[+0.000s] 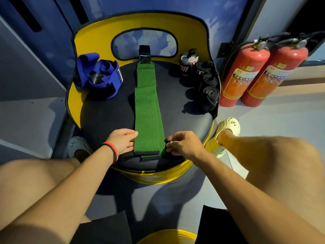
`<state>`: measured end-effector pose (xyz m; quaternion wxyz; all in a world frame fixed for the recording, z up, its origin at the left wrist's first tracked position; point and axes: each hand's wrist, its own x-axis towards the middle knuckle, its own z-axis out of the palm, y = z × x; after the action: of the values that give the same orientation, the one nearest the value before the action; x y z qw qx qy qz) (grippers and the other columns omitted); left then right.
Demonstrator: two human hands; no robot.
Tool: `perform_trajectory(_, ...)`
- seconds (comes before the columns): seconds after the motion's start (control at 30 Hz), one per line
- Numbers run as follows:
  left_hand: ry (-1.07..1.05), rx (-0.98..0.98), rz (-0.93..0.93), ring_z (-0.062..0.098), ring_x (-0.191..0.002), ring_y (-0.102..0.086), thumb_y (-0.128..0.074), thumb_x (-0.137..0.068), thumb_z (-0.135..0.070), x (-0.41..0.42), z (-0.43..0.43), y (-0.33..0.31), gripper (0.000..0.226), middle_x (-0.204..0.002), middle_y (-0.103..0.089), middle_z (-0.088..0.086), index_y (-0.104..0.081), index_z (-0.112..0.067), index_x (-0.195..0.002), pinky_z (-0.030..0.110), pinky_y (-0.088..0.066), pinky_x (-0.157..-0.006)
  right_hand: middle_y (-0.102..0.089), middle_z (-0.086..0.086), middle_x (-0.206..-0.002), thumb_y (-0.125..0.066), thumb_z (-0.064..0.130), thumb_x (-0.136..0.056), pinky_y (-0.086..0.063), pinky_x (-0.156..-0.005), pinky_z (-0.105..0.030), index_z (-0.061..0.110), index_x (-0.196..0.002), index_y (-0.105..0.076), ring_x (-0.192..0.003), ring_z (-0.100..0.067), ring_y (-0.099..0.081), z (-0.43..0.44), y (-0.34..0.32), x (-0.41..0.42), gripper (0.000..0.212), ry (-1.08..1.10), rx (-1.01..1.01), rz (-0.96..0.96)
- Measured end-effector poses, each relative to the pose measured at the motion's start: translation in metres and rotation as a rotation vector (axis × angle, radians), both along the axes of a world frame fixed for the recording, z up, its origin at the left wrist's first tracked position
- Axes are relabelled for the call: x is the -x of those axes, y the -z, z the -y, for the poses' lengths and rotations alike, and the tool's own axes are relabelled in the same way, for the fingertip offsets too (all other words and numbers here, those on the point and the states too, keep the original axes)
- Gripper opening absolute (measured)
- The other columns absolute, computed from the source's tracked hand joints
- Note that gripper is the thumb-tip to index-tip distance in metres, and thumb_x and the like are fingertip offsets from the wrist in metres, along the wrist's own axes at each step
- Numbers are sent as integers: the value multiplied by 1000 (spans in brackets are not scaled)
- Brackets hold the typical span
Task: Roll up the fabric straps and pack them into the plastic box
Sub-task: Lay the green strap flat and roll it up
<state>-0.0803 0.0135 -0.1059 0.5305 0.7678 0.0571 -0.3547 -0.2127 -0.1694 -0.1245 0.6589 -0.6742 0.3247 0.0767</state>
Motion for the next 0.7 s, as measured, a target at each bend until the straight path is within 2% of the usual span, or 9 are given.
perform_trajectory(0.07, 87, -97, 73, 15, -82, -65, -74, -91, -18, 2, -2, -3, 23, -101, -67, 6, -63, -16, -111, 29, -55, -78, -66, -9, -76, -59, -9, -95, -55, -53, -17, 1, -101, -62, -52, -3, -67, 1, 1, 1, 12, -4, -8, 16)
perform_trajectory(0.13, 135, -128, 112, 15, -77, -65, -79, -85, -12, 5, -3, -4, 28, -101, -70, 9, -64, -19, -108, 27, -55, -69, -67, -9, -78, -61, -9, -95, -56, -55, -18, 1, -102, -62, -54, -3, -68, 1, 0, 1, 12, -3, -17, 26)
perform_trajectory(0.27, 63, -25, 70, 18, -82, -67, -79, -83, -3, 14, -4, -5, 27, -100, -70, 11, -64, -18, -101, 26, -57, -73, -67, -10, -81, -60, -9, -95, -57, -56, -18, 1, -101, -63, -54, -4, -68, -4, -1, 0, 12, 16, -50, 32)
perform_trajectory(0.4, 83, -84, 123, 18, -82, -68, -81, -81, -5, 16, -11, 9, 25, -97, -70, 10, -65, -19, -93, 24, -53, -66, -67, -10, -81, -59, -9, -95, -57, -55, -19, 0, -103, -63, -55, -5, -69, -5, -2, 0, 13, 37, -91, 43)
perform_trajectory(0.5, 100, -93, 153, 21, -82, -69, -81, -81, -7, 16, -13, 15, 24, -91, -73, 9, -67, -16, -97, 25, -52, -66, -67, -11, -81, -62, -7, -94, -58, -56, -20, 2, -102, -64, -58, -6, -70, -5, -3, 1, 12, 27, -98, 51)
perform_trajectory(0.6, 125, -170, 348, 12, -65, -61, -85, -78, -11, 18, -12, 16, 26, -74, -70, 1, -69, -19, -96, 23, -49, -67, -68, -11, -80, -72, -6, -87, -59, -57, -23, 2, -101, -67, -68, -16, -69, -7, -1, 3, 17, 9, -47, 72)
perform_trajectory(0.7, 150, -245, 463, 7, -65, -61, -90, -72, -17, 23, -12, 16, 28, -64, -68, -8, -72, -26, -92, 19, -47, -72, -69, -5, -78, -77, -5, -81, -58, -55, -25, 5, -97, -69, -71, -15, -65, -9, 2, 4, 20, -4, 5, 80)
